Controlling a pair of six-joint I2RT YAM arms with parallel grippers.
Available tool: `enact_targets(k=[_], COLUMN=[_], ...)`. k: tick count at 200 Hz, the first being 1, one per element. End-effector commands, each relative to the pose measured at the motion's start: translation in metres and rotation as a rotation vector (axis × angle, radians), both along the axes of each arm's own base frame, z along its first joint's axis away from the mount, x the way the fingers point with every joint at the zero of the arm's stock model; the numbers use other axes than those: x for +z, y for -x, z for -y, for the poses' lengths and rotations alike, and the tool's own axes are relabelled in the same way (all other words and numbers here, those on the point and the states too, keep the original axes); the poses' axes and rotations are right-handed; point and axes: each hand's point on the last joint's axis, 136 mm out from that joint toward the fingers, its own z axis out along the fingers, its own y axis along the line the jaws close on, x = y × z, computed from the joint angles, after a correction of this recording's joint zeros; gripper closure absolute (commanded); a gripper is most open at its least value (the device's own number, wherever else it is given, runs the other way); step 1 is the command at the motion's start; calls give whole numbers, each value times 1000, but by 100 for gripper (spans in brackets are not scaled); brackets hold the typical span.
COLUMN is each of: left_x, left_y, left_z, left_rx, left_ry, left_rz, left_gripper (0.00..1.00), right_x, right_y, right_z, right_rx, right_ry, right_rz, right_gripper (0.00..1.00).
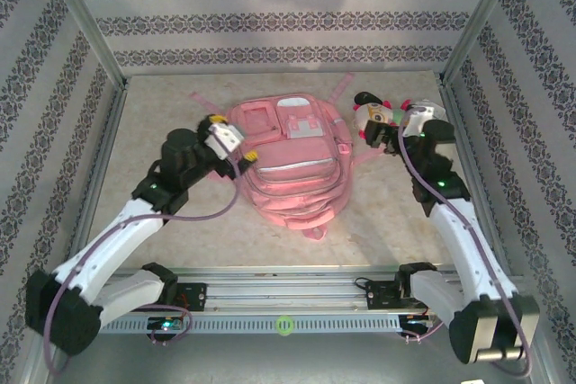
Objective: Pack the student bag
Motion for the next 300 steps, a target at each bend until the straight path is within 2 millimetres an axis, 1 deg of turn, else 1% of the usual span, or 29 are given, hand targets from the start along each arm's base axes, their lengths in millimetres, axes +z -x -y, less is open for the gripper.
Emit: enact_targets(k=[1,18,29,61,73,78,81,83,85,100,114,117,125,130,136,141,144,152,154,156,157,158,159,160,163,170,181,263,300], left_x=[-14,-36,-50,-95,-119,-129,-132,-135,-138,-146,-151,-153,-171,-173,-179,-172,-176,-180,-186,-187,-188,-189,-190,-189,-193,-194,-191,-195,-195], left_y=[-7,0,3,1,-1,-2,-3,-4,-4,-14,-28,-31,-34,-35,-36,-42,-44,-53,-53,-57,-58,-60,-61,-63,-65,-63,-60,-67,-67], left_z=[-79,-116,-132,-147,-156,-159,-159,-160,-161,-152,-133,-136,-141,-143,-155,-166,-168,-173,-175,-176,-176,-177,-178,-178,-180,-184,-189,-178,-178], left_rx=[440,624,697,738,778,785,780,780,779,704,580,602,636,636,677,721,733,768,782,790,792,794,796,797,793,768,790,729,730], left_ry=[82,102,122,172,191,200,209,213,216,265,200,199,199,218,262,282,276,274,261,262,262,262,262,265,269,309,326,301,302], left_rz=[-37,-33,-15,41,31,25,30,31,33,75,116,117,71,83,80,104,75,9,-25,-46,-56,-65,-75,-77,-99,-106,-78,-125,-123], left_gripper=[1,1,1,1,1,1,1,1,1,1,1,1,1,1,1,1,1,1,1,1,1,1,1,1,1,1,1,1,1], right_x=[-18,-40,-59,-123,-140,-144,-140,-152,-156,-149,-139,-139,-141,-144,-152,-161,-165,-165,-167,-160,-168,-164,-170,-161,-167,-167,-168,-167,-167], right_y=[6,5,6,4,2,0,-3,1,2,-7,-12,-14,-18,-21,-24,-27,-30,-40,-41,-43,-41,-42,-40,-44,-45,-50,-50,-49,-49], right_z=[22,31,32,39,41,41,41,41,41,40,34,34,31,27,23,21,21,23,24,26,27,28,28,29,32,40,36,36,36], right_rx=[-33,-50,-37,-50,-55,-59,-59,-57,-60,-55,-25,-29,-23,-4,14,20,15,-17,-17,-22,-21,-24,-22,-28,-34,-93,-105,-109,-109], right_ry=[161,208,221,219,214,214,213,213,209,212,211,196,174,177,186,198,203,185,181,181,179,179,181,184,187,206,245,243,242], right_rz=[-22,-16,-20,-66,-70,-54,-32,-48,-46,-4,101,110,126,135,122,110,104,123,104,121,76,88,57,80,26,2,14,29,29], right_gripper=[2,2,2,2,2,2,2,2,2,2,2,2,2,2,2,2,2,2,2,2,2,2,2,2,2,2,2,2,2])
